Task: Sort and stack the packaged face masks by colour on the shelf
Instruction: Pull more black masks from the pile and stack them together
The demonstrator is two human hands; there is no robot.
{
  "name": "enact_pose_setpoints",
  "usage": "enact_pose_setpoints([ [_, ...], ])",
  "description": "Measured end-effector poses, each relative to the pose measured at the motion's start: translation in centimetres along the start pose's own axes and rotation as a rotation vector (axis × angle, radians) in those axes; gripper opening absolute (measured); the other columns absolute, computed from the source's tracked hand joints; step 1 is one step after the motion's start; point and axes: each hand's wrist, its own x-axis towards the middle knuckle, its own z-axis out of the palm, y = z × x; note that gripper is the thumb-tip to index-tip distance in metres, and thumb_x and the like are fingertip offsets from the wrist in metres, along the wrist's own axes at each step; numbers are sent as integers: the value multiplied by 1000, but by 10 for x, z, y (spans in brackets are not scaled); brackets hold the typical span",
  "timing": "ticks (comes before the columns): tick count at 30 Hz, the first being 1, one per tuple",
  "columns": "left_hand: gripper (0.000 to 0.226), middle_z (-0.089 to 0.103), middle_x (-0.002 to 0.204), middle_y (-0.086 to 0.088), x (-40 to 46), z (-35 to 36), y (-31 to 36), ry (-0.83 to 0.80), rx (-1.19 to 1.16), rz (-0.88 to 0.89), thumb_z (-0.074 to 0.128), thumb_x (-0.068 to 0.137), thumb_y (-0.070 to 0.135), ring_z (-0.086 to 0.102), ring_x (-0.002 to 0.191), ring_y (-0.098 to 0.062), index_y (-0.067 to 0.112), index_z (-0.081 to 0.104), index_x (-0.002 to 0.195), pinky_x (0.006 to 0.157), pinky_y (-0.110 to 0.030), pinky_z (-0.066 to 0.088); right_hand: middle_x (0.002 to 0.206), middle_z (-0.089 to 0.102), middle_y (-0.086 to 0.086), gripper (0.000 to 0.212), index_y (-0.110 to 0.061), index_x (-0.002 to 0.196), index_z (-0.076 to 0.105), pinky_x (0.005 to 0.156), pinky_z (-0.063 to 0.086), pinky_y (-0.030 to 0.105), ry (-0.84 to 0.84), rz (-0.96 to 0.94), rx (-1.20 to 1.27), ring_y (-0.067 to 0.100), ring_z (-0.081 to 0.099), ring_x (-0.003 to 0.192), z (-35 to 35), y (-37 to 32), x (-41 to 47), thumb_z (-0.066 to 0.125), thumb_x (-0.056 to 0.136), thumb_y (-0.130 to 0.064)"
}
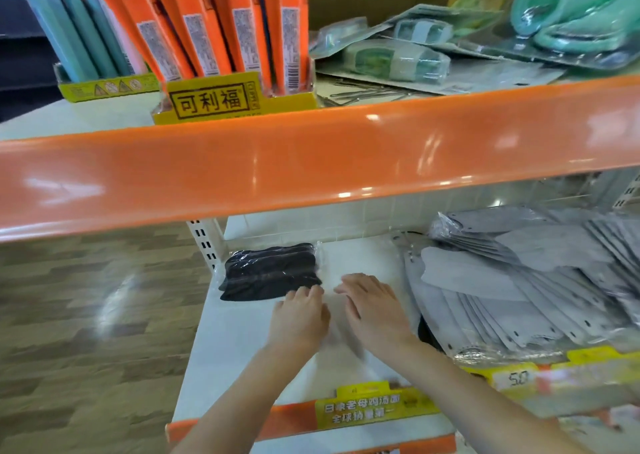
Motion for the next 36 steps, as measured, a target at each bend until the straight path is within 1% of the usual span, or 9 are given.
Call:
enact_pose_setpoints([
  [3,32,59,116,1,-9,7,37,14,-74,114,38,95,25,54,110,-22,20,55,123,86,-32,42,100,63,-4,30,-22,91,68,75,49,31,63,41,-83,15,56,92,-22,24,-29,40,81,-27],
  [5,31,64,85,5,-15,13,62,31,-163,179,40,81,26,64,78,-18,22,68,94,61,-25,48,100,64,-1,31,-22,90,69,73,52,34,50,105,-172,19,60,92,-34,39,-45,43,76,-29],
  [8,31,60,66,12,-21,30,90,66,-166,254,36,69,30,59,58,-12,27,67,73,45,-18,43,102,64,8,35,-16,93,69,71,54,39,-43,234,-310,30,65,90,-44,60,-66,73,62,-31],
  [11,27,60,69,13,-30,35,112,51,-171,259,39,72,31,59,64,-13,29,66,71,50,-22,44,107,63,13,51,-11,99,66,75,55,42,-139,320,-332,36,64,92,-45,75,-76,86,56,-31],
  [19,29,61,76,4,-33,47,134,24,-64,175,42,70,36,58,67,-21,21,67,71,54,-31,44,97,63,11,43,-4,93,65,77,55,37,-68,307,-323,30,63,91,-51,100,-75,79,53,-5],
  [24,38,61,68,-2,-28,46,145,44,-5,145,84,51,45,59,61,-24,17,70,73,50,-34,46,83,63,8,31,-6,86,64,64,54,34,-18,245,-322,27,64,77,-58,110,-74,74,57,-1],
  [29,53,60,67,2,-21,47,155,71,-201,146,90,43,28,59,57,-17,14,68,89,47,-22,46,58,60,6,46,-1,87,65,40,41,21,97,249,-232,24,62,50,-74,112,-66,79,46,13],
  [33,55,51,112,-7,-16,37,162,-71,-474,15,62,85,16,55,104,-26,12,39,134,82,-31,44,54,57,4,53,-4,100,67,35,30,22,84,290,-185,22,56,41,-77,114,-70,80,50,10],
  [36,45,53,115,-7,-7,35,169,-231,-798,-171,60,87,18,56,109,-27,18,33,124,85,-31,44,59,59,3,49,-9,105,66,35,35,25,78,302,-130,21,57,44,-74,113,-74,79,60,4],
])
